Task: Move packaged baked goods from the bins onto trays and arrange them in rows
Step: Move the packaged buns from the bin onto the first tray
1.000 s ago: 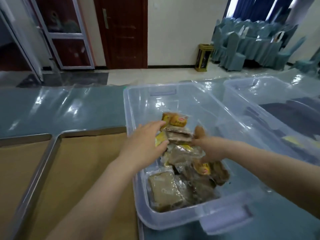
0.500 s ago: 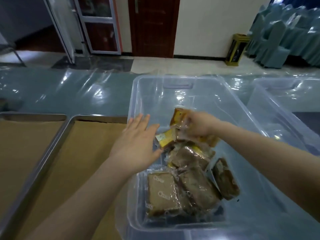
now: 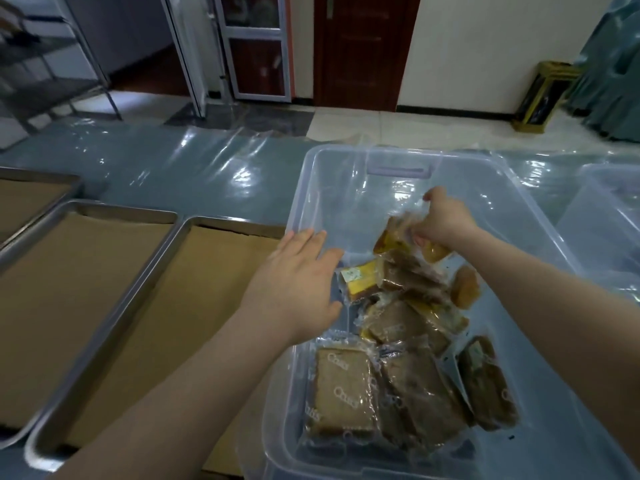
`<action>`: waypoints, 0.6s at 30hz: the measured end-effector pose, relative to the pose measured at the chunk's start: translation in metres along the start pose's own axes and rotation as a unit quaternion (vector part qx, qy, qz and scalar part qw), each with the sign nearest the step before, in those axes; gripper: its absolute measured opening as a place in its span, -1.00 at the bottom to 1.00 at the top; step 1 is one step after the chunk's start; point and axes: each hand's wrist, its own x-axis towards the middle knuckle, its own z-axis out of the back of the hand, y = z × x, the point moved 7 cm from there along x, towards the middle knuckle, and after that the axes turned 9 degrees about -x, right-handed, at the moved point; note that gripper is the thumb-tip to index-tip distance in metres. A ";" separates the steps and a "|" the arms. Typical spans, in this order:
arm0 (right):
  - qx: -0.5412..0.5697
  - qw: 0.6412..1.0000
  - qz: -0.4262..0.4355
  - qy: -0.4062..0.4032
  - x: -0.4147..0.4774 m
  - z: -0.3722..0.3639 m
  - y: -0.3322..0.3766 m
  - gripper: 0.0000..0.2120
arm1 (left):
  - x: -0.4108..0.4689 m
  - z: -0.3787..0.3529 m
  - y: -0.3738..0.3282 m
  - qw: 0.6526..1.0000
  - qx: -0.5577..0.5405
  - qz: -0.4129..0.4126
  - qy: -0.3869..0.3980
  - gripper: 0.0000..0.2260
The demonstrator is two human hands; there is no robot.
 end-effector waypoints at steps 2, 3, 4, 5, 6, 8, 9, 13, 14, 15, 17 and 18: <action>0.028 0.999 0.011 -0.012 -0.001 0.026 0.012 -0.61 | 0.001 0.000 0.001 1.000 0.012 0.001 0.006 -0.38; 0.023 1.000 0.019 -0.003 -0.004 0.034 0.017 -0.70 | 0.002 -0.001 0.001 1.000 0.018 0.002 0.010 -0.37; 0.009 1.000 0.022 0.017 -0.010 0.038 0.019 -0.67 | 0.002 -0.002 0.001 1.000 0.024 0.004 0.014 -0.36; -0.018 0.999 0.021 0.045 -0.018 0.037 0.018 -0.63 | 0.002 -0.003 0.001 0.999 0.030 0.007 0.018 -0.34; -0.064 0.995 0.026 0.075 -0.026 0.029 0.014 -0.61 | 0.002 -0.003 0.000 0.999 0.035 0.009 0.022 -0.34; -0.200 0.968 0.047 0.141 -0.045 0.000 0.001 -0.63 | 0.002 -0.004 -0.003 0.998 0.050 0.009 0.028 -0.34; -0.260 0.949 0.053 0.171 -0.055 -0.016 -0.007 -0.65 | 0.002 -0.003 -0.004 0.998 0.059 0.006 0.029 -0.34; -0.326 0.909 0.038 0.258 -0.072 -0.049 -0.014 -0.66 | 0.000 -0.004 -0.004 0.997 0.074 0.012 0.034 -0.36; -0.329 0.904 0.046 0.268 -0.073 -0.051 -0.011 -0.65 | 0.000 -0.004 -0.005 0.996 0.075 0.013 0.036 -0.36; -0.334 0.900 0.057 0.275 -0.074 -0.051 -0.007 -0.60 | 0.001 -0.004 -0.005 0.996 0.075 0.012 0.036 -0.36; -0.339 0.895 0.080 0.278 -0.076 -0.047 -0.001 -0.51 | 0.001 -0.004 -0.004 0.997 0.073 0.009 0.029 -0.36; -0.336 0.897 0.084 0.274 -0.077 -0.041 0.003 -0.49 | 0.001 -0.004 -0.003 0.997 0.075 0.007 0.028 -0.36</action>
